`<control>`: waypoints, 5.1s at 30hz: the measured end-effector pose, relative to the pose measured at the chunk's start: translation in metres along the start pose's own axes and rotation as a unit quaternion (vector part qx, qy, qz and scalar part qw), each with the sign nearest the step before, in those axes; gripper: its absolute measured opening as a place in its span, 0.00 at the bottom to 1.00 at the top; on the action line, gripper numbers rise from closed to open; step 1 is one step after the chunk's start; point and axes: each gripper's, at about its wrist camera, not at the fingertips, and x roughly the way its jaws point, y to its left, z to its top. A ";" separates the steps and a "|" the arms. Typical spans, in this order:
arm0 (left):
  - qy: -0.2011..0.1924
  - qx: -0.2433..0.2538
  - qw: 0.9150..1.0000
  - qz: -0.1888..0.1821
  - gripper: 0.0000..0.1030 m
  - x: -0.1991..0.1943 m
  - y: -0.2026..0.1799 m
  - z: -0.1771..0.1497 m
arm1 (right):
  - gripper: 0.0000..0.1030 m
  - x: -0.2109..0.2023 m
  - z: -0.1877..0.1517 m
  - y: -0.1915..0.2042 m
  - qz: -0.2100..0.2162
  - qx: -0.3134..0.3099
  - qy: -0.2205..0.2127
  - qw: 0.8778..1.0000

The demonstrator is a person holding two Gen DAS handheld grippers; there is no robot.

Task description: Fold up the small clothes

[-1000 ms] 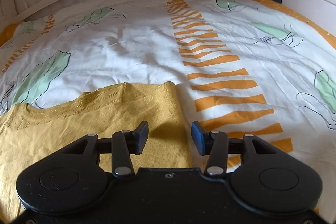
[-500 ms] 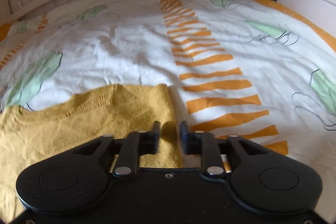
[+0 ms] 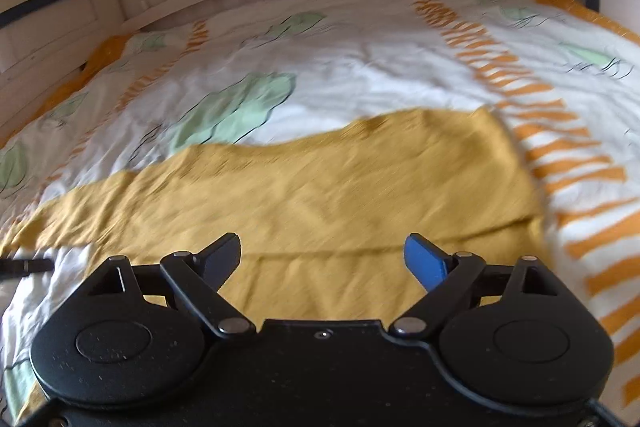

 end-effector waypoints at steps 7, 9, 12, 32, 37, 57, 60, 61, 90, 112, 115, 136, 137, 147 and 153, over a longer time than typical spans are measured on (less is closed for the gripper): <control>-0.033 -0.068 0.995 0.058 0.99 -0.026 0.082 0.030 | 0.88 0.009 -0.037 0.045 0.010 -0.041 0.015 0.999; -0.044 -0.090 0.992 0.073 0.99 -0.033 0.106 0.039 | 0.89 0.012 -0.047 0.055 -0.002 -0.066 0.014 0.998; -0.054 -0.122 0.987 0.089 0.99 -0.037 0.138 0.050 | 0.93 0.017 -0.053 0.061 -0.012 -0.091 0.008 0.996; -0.006 -0.225 0.969 0.103 0.79 0.002 0.253 0.061 | 1.00 0.025 -0.059 0.063 -0.018 -0.111 0.020 0.993; 0.004 -0.194 0.976 0.102 0.79 0.016 0.249 0.070 | 1.00 0.025 -0.059 0.063 -0.018 -0.111 0.020 0.993; -0.016 -0.151 0.982 0.110 0.03 -0.003 0.232 0.079 | 1.00 0.025 -0.059 0.062 -0.017 -0.111 0.020 0.994; -0.008 -0.155 0.981 0.119 0.04 0.004 0.230 0.078 | 1.00 0.026 -0.058 0.062 -0.016 -0.110 0.020 0.994; -0.003 -0.156 0.980 0.125 0.04 0.006 0.231 0.077 | 1.00 0.026 -0.058 0.062 -0.016 -0.110 0.020 0.994; -0.076 -0.158 0.983 -0.053 0.02 -0.076 0.107 0.145 | 1.00 0.023 -0.052 0.051 0.019 -0.073 0.020 0.997; 0.033 -0.036 0.963 -0.264 0.03 0.027 -0.242 0.093 | 0.99 -0.034 -0.033 -0.018 0.045 0.016 -0.006 0.999; 0.048 -0.031 0.963 -0.265 0.07 0.042 -0.257 0.076 | 0.99 -0.034 -0.034 -0.025 0.041 0.027 -0.004 0.999; -0.028 0.056 0.997 -0.050 0.57 0.014 -0.138 0.003 | 0.99 -0.002 0.015 -0.054 0.054 0.043 -0.023 0.997; -0.020 0.052 0.998 -0.039 0.57 0.018 -0.129 -0.004 | 0.99 0.004 0.018 -0.055 0.056 0.044 -0.020 0.997; -0.039 0.073 0.997 -0.001 0.66 0.035 -0.091 -0.055 | 0.99 0.055 0.031 -0.056 0.072 0.058 0.015 0.996; -0.053 0.081 0.995 -0.002 0.74 0.038 -0.094 -0.062 | 0.80 0.068 0.034 -0.055 0.071 0.068 0.029 0.995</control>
